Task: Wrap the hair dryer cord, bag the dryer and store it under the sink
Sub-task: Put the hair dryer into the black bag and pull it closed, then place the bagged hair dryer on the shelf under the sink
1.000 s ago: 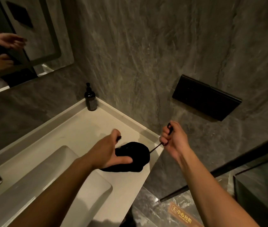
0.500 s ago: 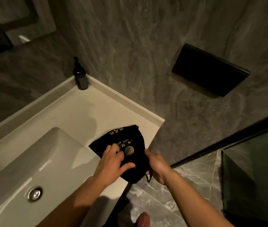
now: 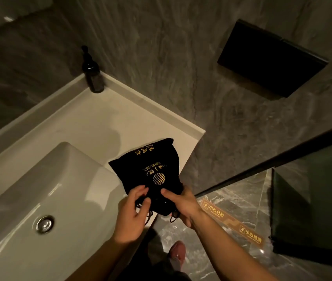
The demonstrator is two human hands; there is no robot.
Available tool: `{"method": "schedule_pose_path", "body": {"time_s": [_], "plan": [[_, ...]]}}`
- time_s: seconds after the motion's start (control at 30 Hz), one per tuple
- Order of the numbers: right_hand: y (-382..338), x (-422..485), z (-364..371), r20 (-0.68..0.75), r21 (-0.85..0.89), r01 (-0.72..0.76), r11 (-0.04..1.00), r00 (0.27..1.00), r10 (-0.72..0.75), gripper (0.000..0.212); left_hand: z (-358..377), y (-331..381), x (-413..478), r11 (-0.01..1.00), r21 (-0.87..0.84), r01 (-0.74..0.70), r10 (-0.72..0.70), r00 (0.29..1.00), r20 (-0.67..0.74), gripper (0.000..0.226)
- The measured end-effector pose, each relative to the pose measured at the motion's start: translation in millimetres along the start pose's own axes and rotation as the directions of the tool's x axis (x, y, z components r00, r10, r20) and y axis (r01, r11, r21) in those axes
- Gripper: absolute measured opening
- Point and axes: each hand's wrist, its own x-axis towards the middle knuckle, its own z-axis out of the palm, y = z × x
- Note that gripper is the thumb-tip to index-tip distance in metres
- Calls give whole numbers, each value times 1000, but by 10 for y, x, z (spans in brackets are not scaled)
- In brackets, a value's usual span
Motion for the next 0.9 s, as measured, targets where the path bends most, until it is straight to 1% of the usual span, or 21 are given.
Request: {"method": "schedule_pose_path", "body": {"time_s": [0.07, 0.13, 0.2, 0.23, 0.3, 0.33, 0.43, 0.53, 0.6, 0.7, 0.77, 0.83, 0.9], "plan": [[-17, -13, -28, 29, 0, 6, 1000, 1000, -6, 22, -73, 8, -1, 999, -34, -1, -2, 996, -85, 28], [-43, -32, -107, 22, -34, 22, 999, 1000, -22, 9, -115, 16, 21, 1000, -23, -4, -2, 976, -220, 26], [-30, -35, -206, 39, 4, 53, 999, 998, -53, 14, -117, -31, 77, 998, 35, 51, -36, 942, -332, 22], [-15, -42, -241, 56, 48, 53, 997, 997, -55, 20, -103, -66, 106, 992, 64, 105, -77, 934, -348, 21], [47, -38, -303, 75, 123, 38, 992, 996, -48, 25, -53, -136, 138, 975, 124, 183, -139, 944, -300, 25], [70, -47, -329, 71, 138, 32, 990, 997, -42, 25, -19, -157, 128, 973, 145, 181, -139, 956, -259, 29], [116, -117, -429, 42, 131, 59, 990, 997, -65, 22, 99, -171, 38, 976, 200, 90, -61, 987, -151, 34], [211, -193, -651, 29, 153, 73, 986, 997, -79, 22, 235, -184, -62, 943, 327, 60, -25, 993, -112, 42], [284, -254, -855, 31, 178, 85, 980, 995, -92, 26, 344, -208, -112, 882, 470, 28, 20, 995, -98, 51], [364, -380, -1253, 31, 160, 108, 981, 993, -114, 19, 539, -226, -113, 759, 649, -49, 99, 994, -41, 60], [463, -423, -1576, -1, 140, 133, 981, 991, -134, 12, 666, -207, -103, 646, 762, -51, 95, 995, -13, 61], [574, -408, -1876, -4, 134, 153, 979, 988, -154, 15, 751, -207, -105, 534, 844, -45, 97, 995, -9, 64], [693, -343, -2133, -13, 124, 152, 981, 988, -151, 18, 813, -231, -135, 444, 895, -50, 91, 996, 10, 70]]}}
